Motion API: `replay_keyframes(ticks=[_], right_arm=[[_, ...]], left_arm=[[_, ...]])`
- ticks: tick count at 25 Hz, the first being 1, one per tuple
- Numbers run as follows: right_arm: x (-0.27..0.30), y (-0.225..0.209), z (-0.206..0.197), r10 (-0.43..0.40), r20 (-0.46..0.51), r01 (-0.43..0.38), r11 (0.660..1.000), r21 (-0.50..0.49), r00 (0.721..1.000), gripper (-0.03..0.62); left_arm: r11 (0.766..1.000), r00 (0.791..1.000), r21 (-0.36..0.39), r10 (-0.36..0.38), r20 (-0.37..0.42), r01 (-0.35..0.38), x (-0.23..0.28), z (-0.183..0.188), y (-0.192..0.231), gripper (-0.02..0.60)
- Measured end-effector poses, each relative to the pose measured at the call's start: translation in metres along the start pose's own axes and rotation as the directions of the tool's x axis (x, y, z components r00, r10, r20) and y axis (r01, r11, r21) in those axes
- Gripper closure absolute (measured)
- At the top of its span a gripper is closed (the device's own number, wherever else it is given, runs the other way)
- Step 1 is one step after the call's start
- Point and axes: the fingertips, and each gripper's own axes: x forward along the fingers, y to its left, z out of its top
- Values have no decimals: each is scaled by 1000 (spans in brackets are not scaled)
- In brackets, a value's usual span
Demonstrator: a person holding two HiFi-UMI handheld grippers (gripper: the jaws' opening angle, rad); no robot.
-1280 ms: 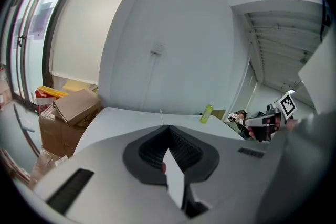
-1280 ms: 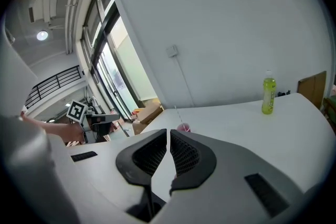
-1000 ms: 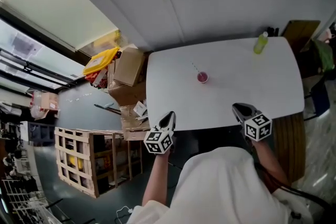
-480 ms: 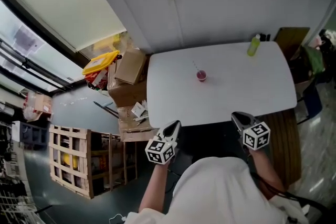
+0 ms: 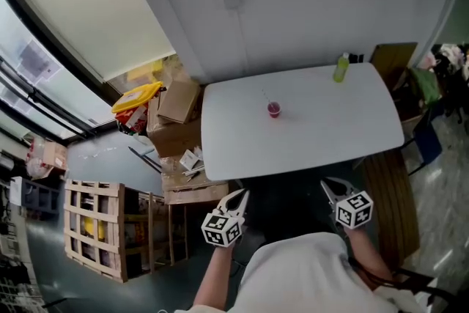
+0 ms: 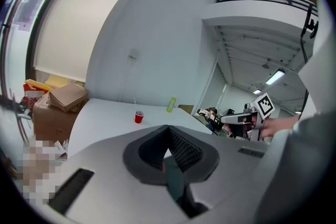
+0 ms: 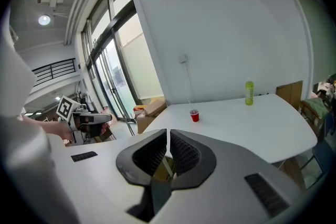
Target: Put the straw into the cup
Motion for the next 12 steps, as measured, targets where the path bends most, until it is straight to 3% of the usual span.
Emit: replay_keyframes(ticks=[10, 12], right_arm=[[-14, -20, 14, 67, 17, -66, 997, -37, 998, 551], [-15, -25, 16, 81, 23, -80, 996, -50, 996, 551]], left_arm=[[991, 992, -87, 105, 63, -99, -20, -7, -11, 580], [991, 991, -74, 112, 69, -107, -19, -5, -16, 580]])
